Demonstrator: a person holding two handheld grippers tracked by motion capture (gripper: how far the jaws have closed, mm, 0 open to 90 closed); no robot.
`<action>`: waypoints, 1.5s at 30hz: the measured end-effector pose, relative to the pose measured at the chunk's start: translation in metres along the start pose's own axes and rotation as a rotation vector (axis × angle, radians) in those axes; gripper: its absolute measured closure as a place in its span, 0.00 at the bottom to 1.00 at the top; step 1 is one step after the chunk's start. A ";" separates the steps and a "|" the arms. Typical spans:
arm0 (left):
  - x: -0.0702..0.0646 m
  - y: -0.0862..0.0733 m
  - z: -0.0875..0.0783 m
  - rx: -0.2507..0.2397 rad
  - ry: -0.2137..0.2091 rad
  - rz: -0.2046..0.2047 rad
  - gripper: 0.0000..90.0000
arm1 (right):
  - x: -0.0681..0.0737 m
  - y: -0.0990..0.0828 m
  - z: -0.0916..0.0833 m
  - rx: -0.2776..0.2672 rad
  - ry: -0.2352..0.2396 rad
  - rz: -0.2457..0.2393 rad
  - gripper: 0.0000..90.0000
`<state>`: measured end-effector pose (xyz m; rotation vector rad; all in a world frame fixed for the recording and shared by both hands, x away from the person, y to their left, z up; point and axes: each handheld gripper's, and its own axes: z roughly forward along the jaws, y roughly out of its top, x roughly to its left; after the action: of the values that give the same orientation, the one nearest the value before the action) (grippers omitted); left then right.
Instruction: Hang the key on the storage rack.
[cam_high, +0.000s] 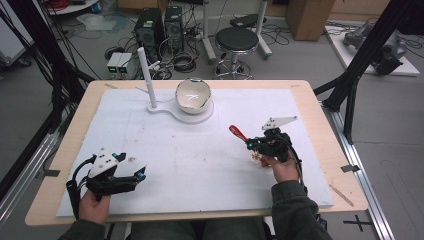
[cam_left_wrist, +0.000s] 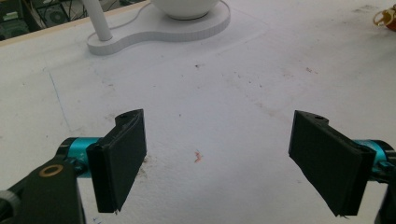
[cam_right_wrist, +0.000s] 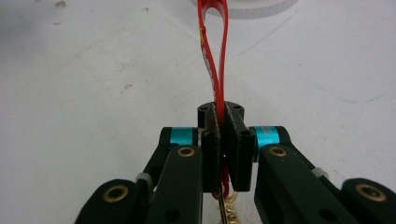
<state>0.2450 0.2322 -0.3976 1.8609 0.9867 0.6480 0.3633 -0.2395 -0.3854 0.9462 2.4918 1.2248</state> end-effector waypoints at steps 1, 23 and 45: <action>0.000 0.000 0.000 0.002 0.000 0.001 0.22 | 0.000 0.000 -0.001 -0.010 0.005 0.001 0.95; 0.001 -0.001 -0.001 0.000 0.004 -0.001 0.22 | 0.013 0.040 -0.014 -0.125 0.046 -0.042 0.95; 0.002 -0.001 -0.002 -0.008 0.004 -0.005 0.22 | 0.029 0.074 0.001 -0.169 0.102 -0.075 0.95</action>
<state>0.2442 0.2356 -0.3972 1.8508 0.9892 0.6517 0.3753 -0.1872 -0.3262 0.7604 2.4271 1.4651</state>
